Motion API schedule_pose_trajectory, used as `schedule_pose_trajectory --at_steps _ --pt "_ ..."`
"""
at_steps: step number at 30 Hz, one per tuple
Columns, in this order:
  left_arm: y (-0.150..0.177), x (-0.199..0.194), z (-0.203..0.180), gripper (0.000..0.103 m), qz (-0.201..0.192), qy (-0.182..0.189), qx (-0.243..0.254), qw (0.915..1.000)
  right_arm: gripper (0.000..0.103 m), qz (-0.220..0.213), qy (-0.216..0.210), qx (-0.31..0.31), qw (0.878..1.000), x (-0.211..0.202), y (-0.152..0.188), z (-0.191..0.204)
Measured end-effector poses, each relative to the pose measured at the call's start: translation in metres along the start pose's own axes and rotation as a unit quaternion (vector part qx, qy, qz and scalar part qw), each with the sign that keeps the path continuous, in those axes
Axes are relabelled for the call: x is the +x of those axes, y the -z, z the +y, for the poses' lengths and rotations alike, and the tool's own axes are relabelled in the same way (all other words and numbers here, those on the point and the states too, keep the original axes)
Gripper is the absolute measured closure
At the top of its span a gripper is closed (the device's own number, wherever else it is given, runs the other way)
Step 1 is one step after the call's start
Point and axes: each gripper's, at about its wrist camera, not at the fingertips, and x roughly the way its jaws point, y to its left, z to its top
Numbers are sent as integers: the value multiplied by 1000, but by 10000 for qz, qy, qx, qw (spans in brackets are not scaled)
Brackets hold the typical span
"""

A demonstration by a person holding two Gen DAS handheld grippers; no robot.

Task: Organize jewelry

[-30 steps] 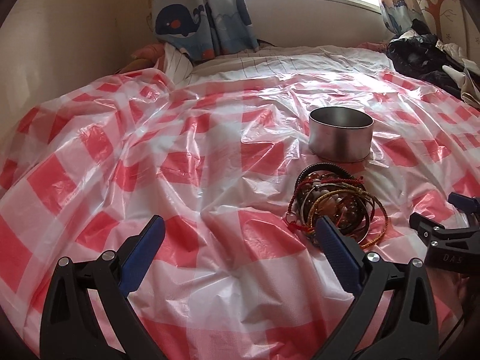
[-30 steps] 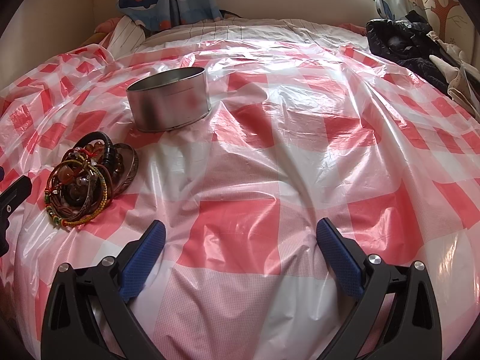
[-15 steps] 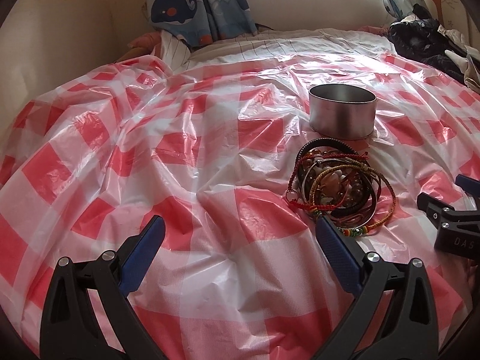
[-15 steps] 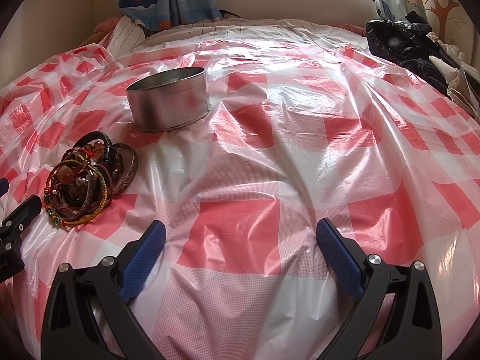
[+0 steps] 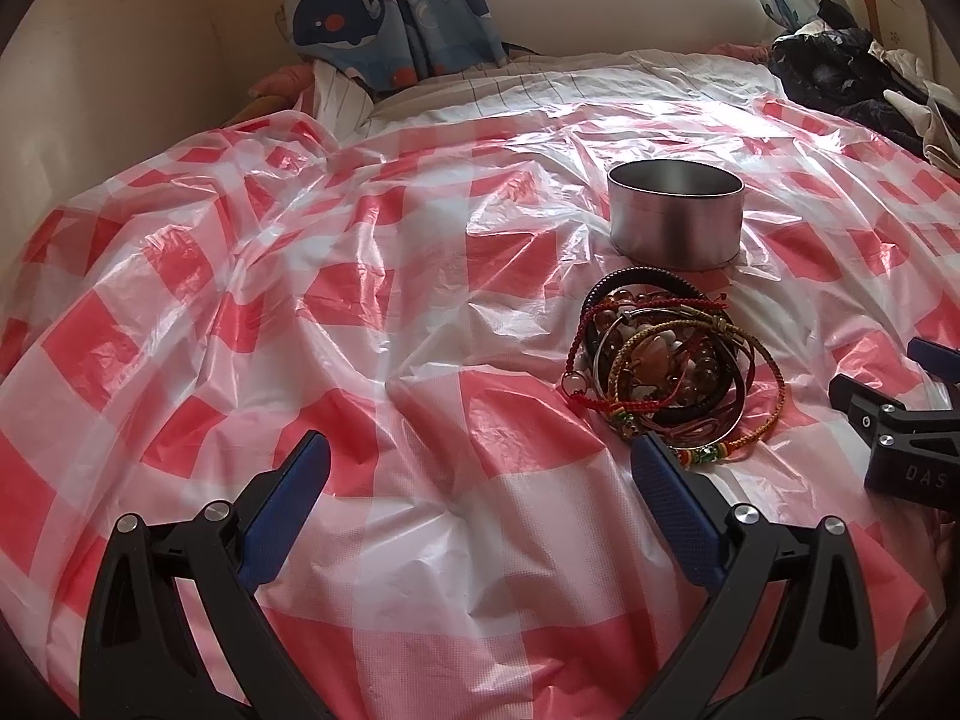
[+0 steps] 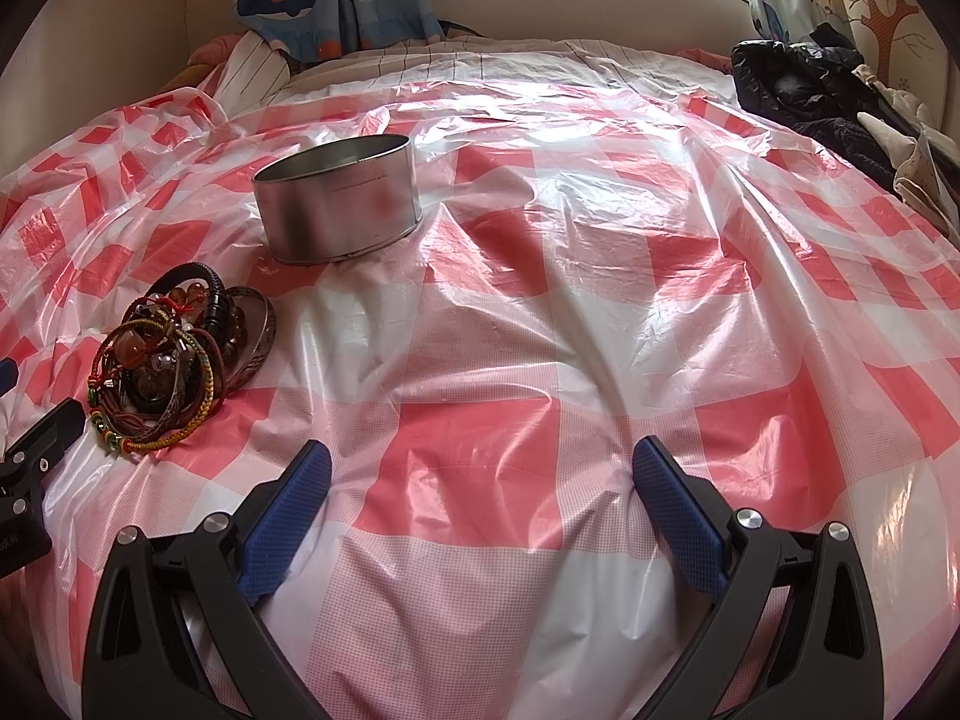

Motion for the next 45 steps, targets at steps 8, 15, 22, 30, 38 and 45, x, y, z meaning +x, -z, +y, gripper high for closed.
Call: schedule_pose_trajectory --at_steps 8,15,22,30,38,45 --pt "1 2 -1 6 42 -9 25 10000 7 0 2 -1 10000 0 0 0" --pt "2 2 -1 6 60 -23 15 10000 7 0 10 -7 10000 0 0 1" --pt "3 4 -1 6 96 -32 -8 9999 7 26 55 -29 10000 1 -1 0" --pt "3 4 0 6 101 -31 -8 9999 7 23 57 -30 10000 2 -1 -1" --pt "3 4 0 6 104 -30 -10 9999 7 51 26 -18 10000 2 -1 -1" --pt "3 4 0 6 110 -31 -3 9999 7 106 1 35 9999 5 -3 -3"
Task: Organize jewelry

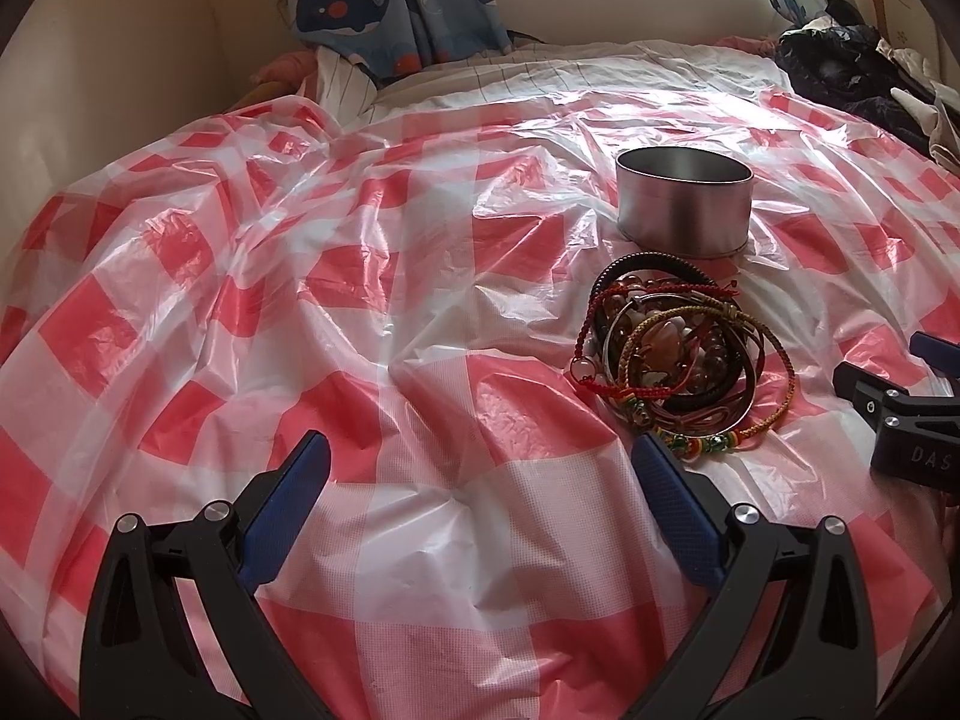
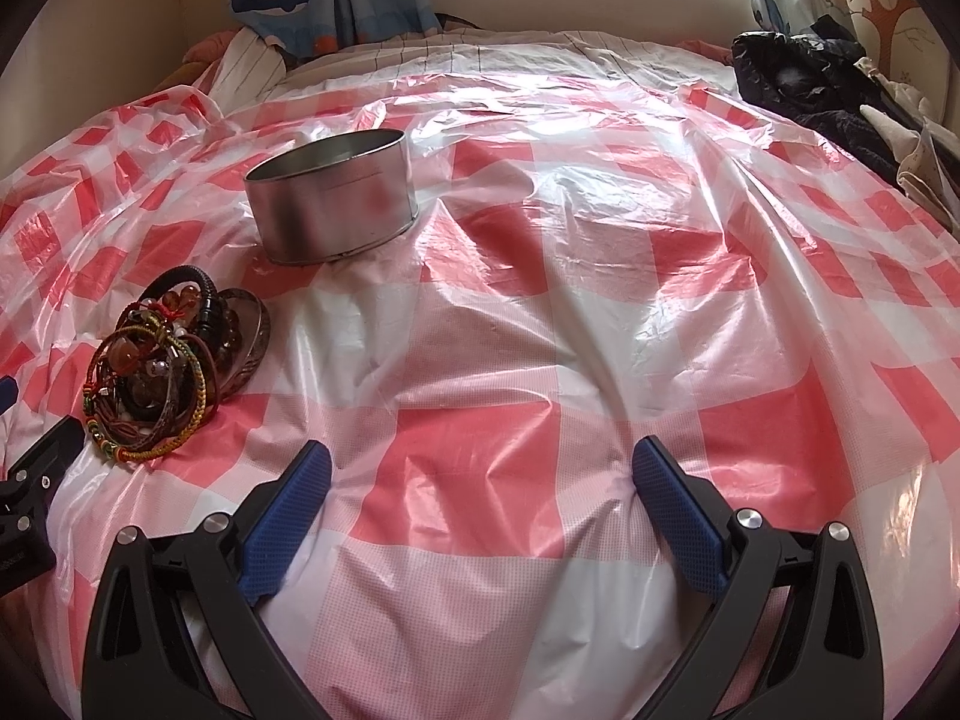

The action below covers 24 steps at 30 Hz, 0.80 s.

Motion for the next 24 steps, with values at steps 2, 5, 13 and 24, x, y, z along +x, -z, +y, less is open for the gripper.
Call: schedule_pose_trajectory --at_steps 2,5,13,24 --pt "0 0 0 6 4 7 1 10000 7 4 0 -5 10000 0 0 1" --pt "2 -2 5 6 -10 -6 -61 10000 7 -19 -57 -69 10000 -5 -1 3" --pt "5 -4 24 6 82 32 -379 9992 9 -612 -1218 -803 9874 -33 -5 44" --pt "-2 -12 53 6 63 39 -945 9955 91 -67 -2137 -835 9733 -12 -15 61"
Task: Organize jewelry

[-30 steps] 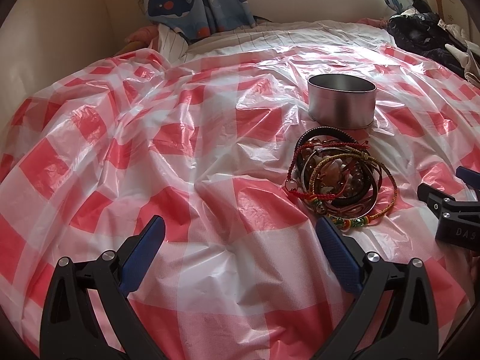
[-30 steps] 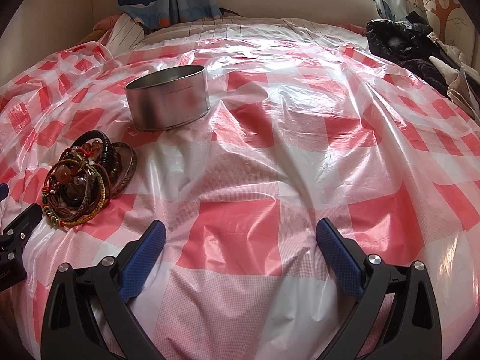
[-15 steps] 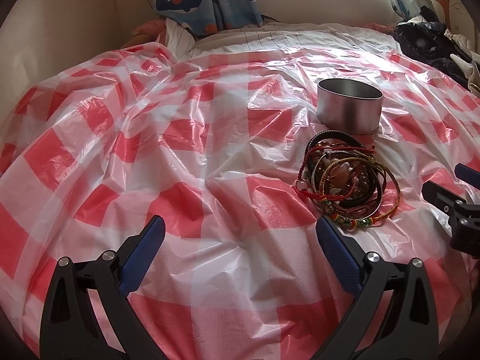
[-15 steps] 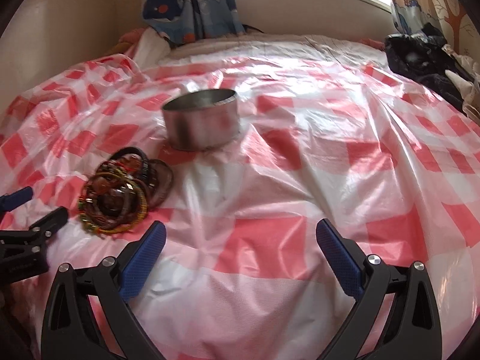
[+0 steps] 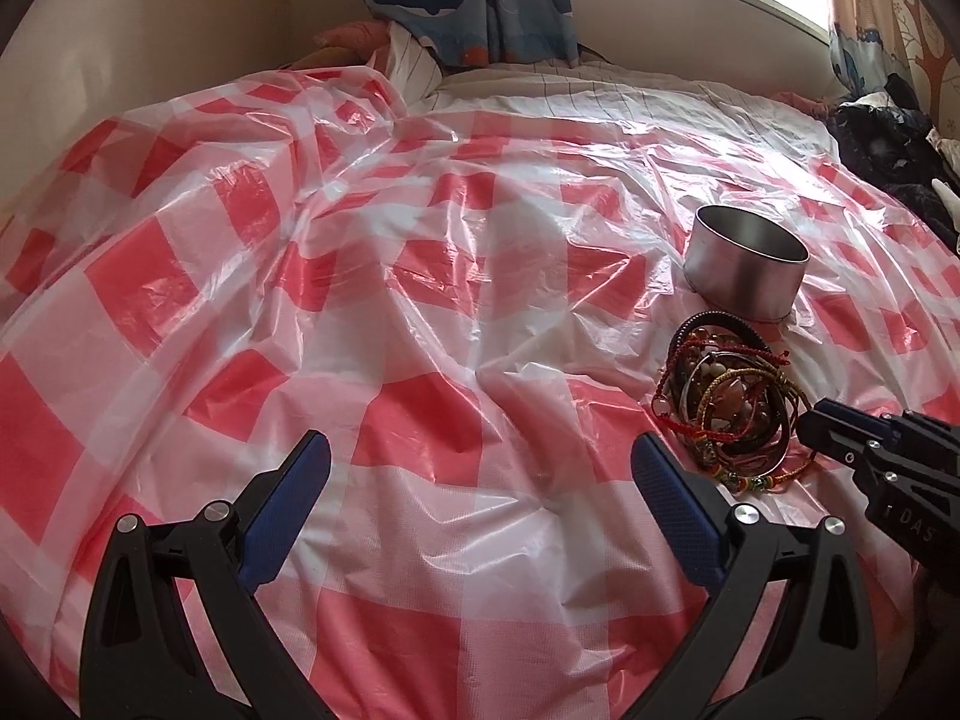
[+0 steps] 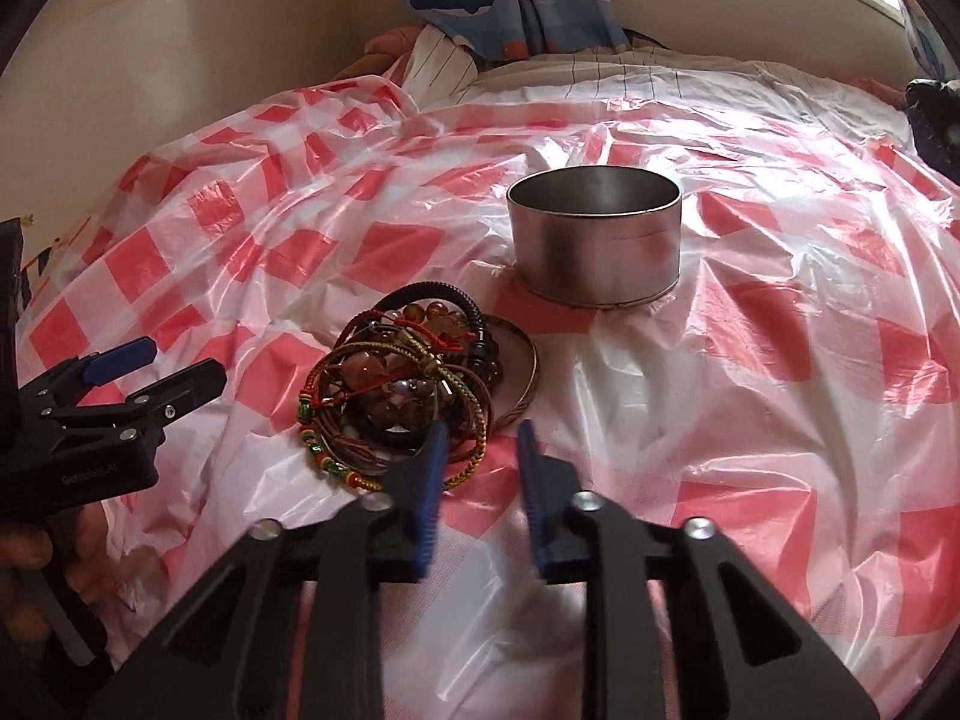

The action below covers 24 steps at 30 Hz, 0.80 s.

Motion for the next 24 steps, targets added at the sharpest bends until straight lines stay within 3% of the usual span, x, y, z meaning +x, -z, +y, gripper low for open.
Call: schedule_pose_trajectory --at_steps 1,8,12,17,21,24 --pt "-1 0 0 6 -7 13 5 10000 95 -20 -64 13 10000 -1 0 0" --pt "-3 0 -2 6 -7 17 57 10000 99 -639 -396 -14 9972 -41 -3 9" --pt "-3 -5 -6 6 -123 193 106 9997 99 -883 -317 54 9956 -69 0 3" --pt "-4 -15 -26 6 -303 797 513 9950 99 -666 -46 517 9964 -69 14 -26" --pt "-9 -9 -38 6 -179 1013 680 9924 99 -521 97 716 9960 -59 19 -37" --pt "-26 0 -40 7 -118 1381 736 9876 98 -343 101 846 9958 -50 23 -43"
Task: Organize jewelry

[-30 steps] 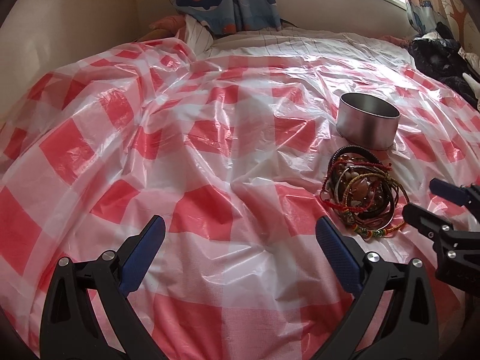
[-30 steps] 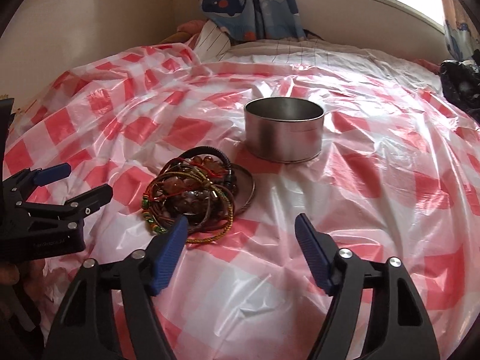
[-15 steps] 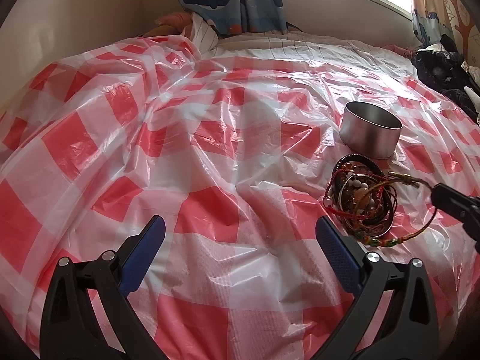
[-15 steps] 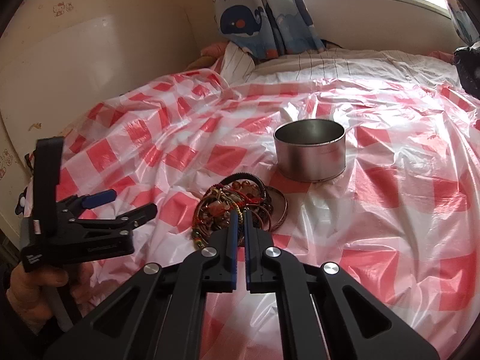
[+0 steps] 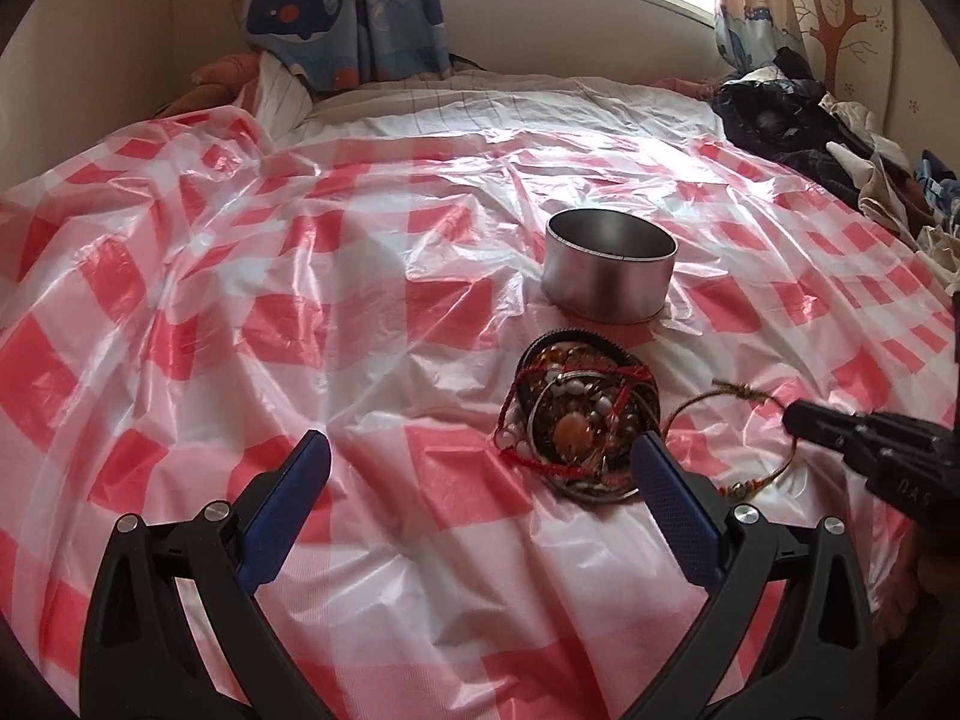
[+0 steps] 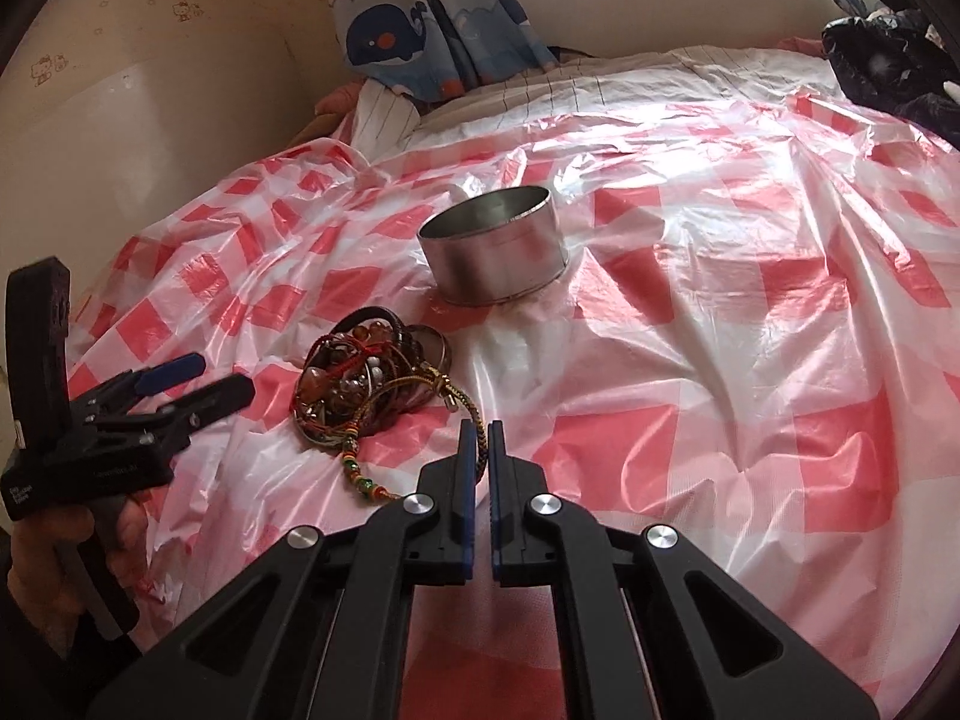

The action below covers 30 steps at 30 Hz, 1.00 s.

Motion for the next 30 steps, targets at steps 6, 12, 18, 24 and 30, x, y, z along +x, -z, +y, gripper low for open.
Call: schedule_pose_trajectory --at_steps 6,12,18,24,30 --pt "-18 32 4 29 334 816 248 9958 72 78 69 137 9999 9 3 -5" --pt "-17 53 -3 67 636 1220 305 9900 64 92 145 85 9998 16 3 -1" --pt "-17 46 11 103 601 1181 -18 9912 56 144 226 -67 9996 22 5 5" --pt "-18 29 17 103 381 1279 -144 9909 55 185 260 -105 9994 25 6 6" --pt "-13 35 19 54 541 1390 -301 9884 53 195 284 -175 9993 26 7 8"
